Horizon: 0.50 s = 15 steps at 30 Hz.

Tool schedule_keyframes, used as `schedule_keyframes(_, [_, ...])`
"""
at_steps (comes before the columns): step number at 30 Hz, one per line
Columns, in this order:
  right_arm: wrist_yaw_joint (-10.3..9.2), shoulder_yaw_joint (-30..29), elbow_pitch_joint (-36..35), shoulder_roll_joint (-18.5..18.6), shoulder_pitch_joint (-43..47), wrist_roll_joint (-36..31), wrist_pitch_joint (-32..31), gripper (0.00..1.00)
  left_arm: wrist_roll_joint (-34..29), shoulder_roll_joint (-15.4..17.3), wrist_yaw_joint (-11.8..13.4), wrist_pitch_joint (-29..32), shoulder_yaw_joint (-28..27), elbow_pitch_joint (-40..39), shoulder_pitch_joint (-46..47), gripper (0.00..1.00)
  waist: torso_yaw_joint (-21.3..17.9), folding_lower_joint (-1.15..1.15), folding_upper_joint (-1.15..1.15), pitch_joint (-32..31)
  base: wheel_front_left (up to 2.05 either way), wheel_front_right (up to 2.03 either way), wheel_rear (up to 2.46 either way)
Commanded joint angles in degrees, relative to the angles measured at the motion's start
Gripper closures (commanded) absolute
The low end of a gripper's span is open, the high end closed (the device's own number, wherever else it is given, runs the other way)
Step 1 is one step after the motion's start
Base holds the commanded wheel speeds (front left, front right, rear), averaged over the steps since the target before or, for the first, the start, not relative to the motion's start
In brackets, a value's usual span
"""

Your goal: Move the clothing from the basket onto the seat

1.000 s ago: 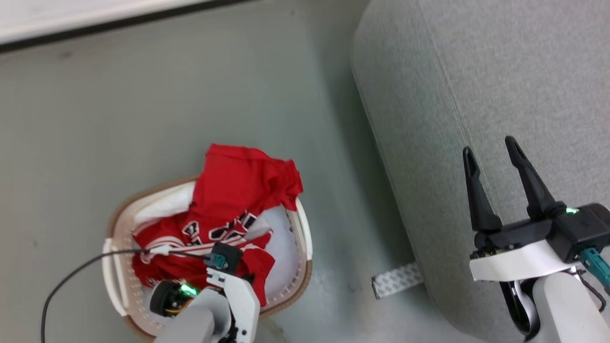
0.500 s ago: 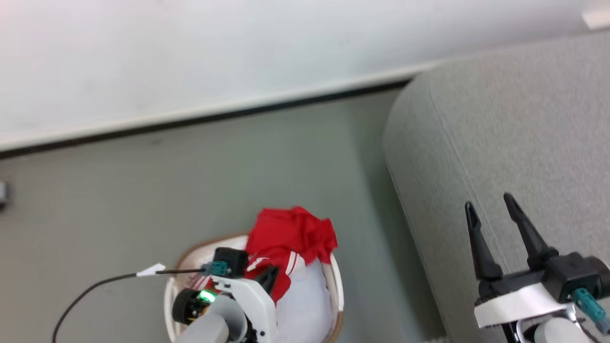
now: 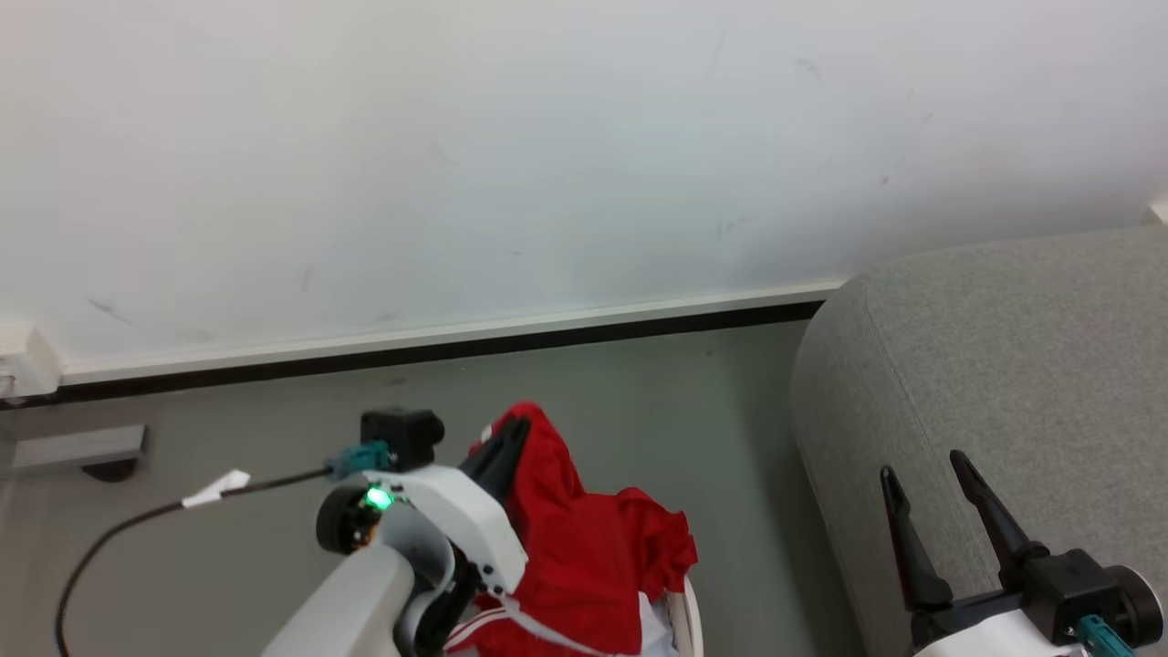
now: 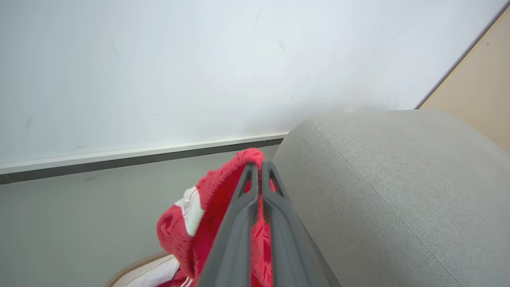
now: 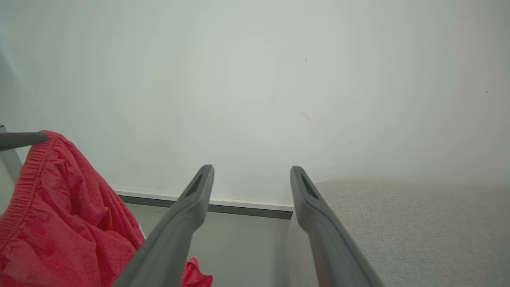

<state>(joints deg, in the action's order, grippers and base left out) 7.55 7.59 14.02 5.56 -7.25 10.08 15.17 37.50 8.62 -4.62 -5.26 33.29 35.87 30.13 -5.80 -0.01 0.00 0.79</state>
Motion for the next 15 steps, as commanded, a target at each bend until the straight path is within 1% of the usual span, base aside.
schedule_keyframes(1, [-0.12, 0.1, 0.1, 0.2, 0.9, -0.1, 0.0, 0.00, 0.7, 1.2, 0.8, 0.4, -0.6, -2.4, -0.7, 1.00, 0.6, 0.01, 0.00, -0.9, 0.00, 0.00, 0.00])
schedule_keyframes(7, [-0.12, 0.3, 0.0, 0.4, 1.8, 0.4, 0.0, 0.00, 1.7, 3.0, 5.1, 3.3, -2.6, -16.6, -1.4, 1.00, 0.8, 0.01, 0.00, -2.2, 0.00, 0.00, 0.00])
schedule_keyframes(9, [-0.12, 0.4, -0.1, 0.6, 1.9, 0.4, 0.0, 0.00, 1.9, 3.4, 6.1, 4.9, -2.9, -20.8, -1.4, 1.00, 0.9, 0.01, 0.00, -2.4, 0.00, 0.00, 0.00])
schedule_keyframes(13, [-0.12, 1.0, -0.5, 1.0, 1.3, 0.0, 0.0, 0.00, 0.8, 4.9, 8.5, 7.3, -3.5, -25.9, -0.4, 1.00, 0.9, 0.01, 0.00, -2.8, 0.00, 0.00, 0.00])
schedule_keyframes(15, [-0.12, 1.4, -0.9, 1.4, 0.7, -0.2, 0.0, 0.00, 0.6, 5.2, 9.2, 8.2, -3.5, -27.7, -0.1, 1.00, 0.8, 0.01, 0.00, -2.9, 0.00, 0.00, 0.00])
